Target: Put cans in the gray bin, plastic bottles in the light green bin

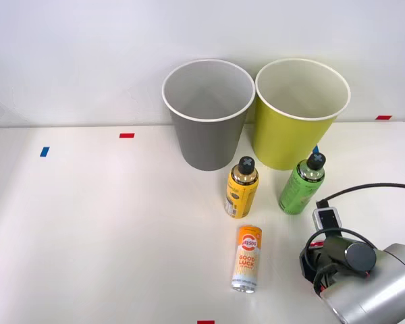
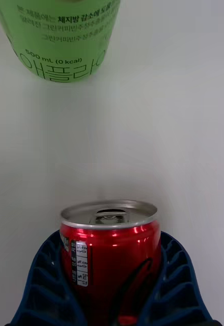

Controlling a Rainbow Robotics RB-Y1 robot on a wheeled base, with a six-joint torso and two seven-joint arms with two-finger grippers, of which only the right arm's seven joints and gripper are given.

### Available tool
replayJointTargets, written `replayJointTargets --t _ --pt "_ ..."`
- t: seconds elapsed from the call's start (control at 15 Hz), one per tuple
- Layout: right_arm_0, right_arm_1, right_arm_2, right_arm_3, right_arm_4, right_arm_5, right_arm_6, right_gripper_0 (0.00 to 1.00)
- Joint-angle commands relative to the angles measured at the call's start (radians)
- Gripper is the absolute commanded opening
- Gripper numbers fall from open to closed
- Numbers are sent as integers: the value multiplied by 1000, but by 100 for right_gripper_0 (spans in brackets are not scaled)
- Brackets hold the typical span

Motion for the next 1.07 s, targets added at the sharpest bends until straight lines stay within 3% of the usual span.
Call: replayJointTargets --t 0.07,0.4,0.8,1.07 --pt "79 -12 0 -42 42 -130 23 5" --pt "287 -51 28 -374 115 -370 33 0" --pt "364 -3 -32 -391 157 -726 5 0" --pt "362 57 -48 -391 150 -841 -47 0"
